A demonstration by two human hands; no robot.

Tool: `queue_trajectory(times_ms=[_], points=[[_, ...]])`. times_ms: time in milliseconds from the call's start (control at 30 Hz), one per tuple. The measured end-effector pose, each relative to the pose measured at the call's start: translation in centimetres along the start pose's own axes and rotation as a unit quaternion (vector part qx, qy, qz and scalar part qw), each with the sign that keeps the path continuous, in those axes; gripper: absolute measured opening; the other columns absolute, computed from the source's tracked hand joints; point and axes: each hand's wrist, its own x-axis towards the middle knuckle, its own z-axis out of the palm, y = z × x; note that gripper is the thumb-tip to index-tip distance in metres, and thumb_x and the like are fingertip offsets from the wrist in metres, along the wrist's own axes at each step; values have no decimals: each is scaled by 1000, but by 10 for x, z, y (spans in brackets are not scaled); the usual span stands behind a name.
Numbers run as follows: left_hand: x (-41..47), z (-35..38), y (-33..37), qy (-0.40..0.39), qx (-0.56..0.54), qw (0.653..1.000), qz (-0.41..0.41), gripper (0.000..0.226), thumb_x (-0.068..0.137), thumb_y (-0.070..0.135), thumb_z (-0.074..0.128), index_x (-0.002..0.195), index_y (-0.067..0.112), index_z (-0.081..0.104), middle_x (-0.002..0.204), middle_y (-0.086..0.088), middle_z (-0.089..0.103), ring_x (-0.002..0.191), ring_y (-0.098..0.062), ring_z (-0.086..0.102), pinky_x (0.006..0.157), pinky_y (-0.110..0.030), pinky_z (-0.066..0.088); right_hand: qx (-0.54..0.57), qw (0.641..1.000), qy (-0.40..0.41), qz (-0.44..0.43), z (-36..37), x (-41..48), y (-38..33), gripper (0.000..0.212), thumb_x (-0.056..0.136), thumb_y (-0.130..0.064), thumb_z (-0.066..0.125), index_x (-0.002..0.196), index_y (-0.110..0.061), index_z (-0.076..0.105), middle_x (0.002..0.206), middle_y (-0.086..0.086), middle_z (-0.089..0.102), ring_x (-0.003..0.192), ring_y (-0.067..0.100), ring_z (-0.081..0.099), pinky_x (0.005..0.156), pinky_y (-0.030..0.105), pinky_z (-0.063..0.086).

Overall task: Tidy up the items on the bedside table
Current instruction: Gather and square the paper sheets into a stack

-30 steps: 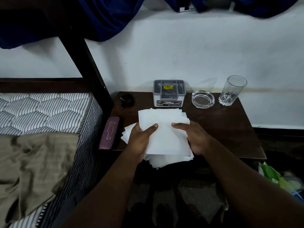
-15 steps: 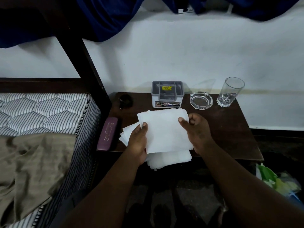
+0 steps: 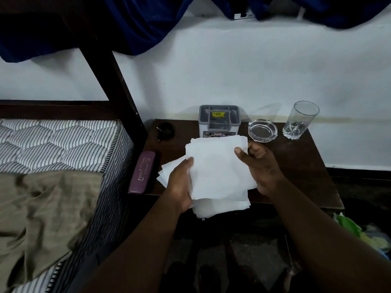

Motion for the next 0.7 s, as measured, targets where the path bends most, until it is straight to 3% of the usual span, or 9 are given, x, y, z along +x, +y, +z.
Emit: queue_trajectory(times_ms=[100,200,267,367,467,533,633,700], points=[[1,0,-1,7,-3,1000,-11,39,101,43,52,126,19,68,118,-10,76,107,-32,72,89,-44,58,-10,1000,-3,24,-2,2,4,23,91,-14,72,107,2,67,111,29,70,88,29,67,84,55,56],[0,0,0,-14,2,1000,-12,48,98,55,55,127,18,68,120,-12,75,112,-33,72,100,-51,54,-27,999,1,41,1,2,8,20,90,-13,73,104,1,68,105,25,74,84,27,68,78,47,56],[2,0,-3,-22,50,998,14,38,96,39,66,125,14,70,120,-13,75,110,-35,72,100,-56,54,-38,998,3,40,3,1,8,21,88,-9,74,106,-1,67,100,16,77,81,24,70,75,42,57],[6,-6,-14,31,116,990,67,25,93,7,68,118,10,71,112,-12,78,105,-36,73,97,-59,55,-36,998,0,60,8,2,7,46,81,0,78,121,-9,58,98,10,77,77,19,74,66,35,60],[4,-13,-25,84,105,987,87,27,92,2,66,116,12,71,112,-7,78,106,-31,72,99,-54,56,-50,992,-9,112,13,1,9,65,74,8,80,126,-18,51,98,11,73,73,16,74,61,31,59],[2,-16,-30,124,108,981,107,26,92,3,68,116,11,71,113,-5,76,106,-27,71,98,-49,56,-63,989,-10,130,21,0,12,67,72,11,80,127,-14,52,103,18,71,78,22,72,70,35,58],[2,-21,-31,189,193,948,167,18,89,8,70,105,16,68,101,4,73,101,-21,69,92,-36,56,-107,988,-6,115,38,-1,18,56,71,11,80,117,-12,59,102,20,73,80,26,72,73,34,58],[2,-26,-27,233,272,911,205,14,87,11,70,94,22,63,92,8,68,94,-21,69,83,-31,53,-171,983,3,72,49,3,26,43,70,5,82,103,-15,63,98,15,75,86,30,74,79,41,61]])
